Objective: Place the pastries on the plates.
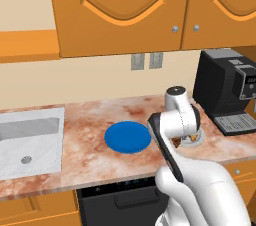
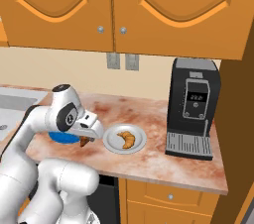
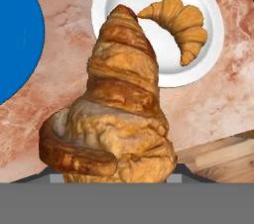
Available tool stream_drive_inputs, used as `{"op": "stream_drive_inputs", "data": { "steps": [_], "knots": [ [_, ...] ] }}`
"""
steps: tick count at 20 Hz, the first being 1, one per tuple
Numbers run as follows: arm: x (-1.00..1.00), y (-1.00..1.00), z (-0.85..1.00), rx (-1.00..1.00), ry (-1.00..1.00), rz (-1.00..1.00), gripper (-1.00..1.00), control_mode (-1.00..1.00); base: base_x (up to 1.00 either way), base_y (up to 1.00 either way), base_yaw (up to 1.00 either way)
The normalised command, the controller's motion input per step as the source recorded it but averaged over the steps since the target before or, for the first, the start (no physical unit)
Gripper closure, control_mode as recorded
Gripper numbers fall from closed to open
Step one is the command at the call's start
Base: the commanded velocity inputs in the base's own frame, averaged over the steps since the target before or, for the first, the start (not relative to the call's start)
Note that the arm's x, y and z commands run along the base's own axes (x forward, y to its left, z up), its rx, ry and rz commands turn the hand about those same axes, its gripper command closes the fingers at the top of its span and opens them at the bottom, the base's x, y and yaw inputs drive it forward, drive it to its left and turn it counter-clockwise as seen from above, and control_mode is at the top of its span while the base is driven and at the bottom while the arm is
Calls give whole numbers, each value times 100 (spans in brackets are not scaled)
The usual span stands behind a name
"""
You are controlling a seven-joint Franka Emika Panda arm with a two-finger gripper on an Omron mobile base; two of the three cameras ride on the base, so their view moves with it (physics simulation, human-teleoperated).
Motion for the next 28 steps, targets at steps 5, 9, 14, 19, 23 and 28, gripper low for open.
{"op": "stream_drive_inputs", "data": {
  "steps": [5, 9, 14, 19, 23, 28],
  "knots": [
    [65, 57, 0, 0, 14, 0, 100, -100, 0, 0, 0],
    [64, 51, 0, 0, 21, 0, 100, -100, 0, 0, 0],
    [45, 49, 0, 0, 19, 0, 100, -100, 0, 0, 0],
    [45, 42, -9, 0, 11, 0, 100, -100, 0, 0, 0],
    [36, 25, -30, -1, 2, 0, 100, -100, 0, 0, 0],
    [39, 21, -26, -1, 0, 0, 100, -100, 0, 0, 0]
  ]
}}
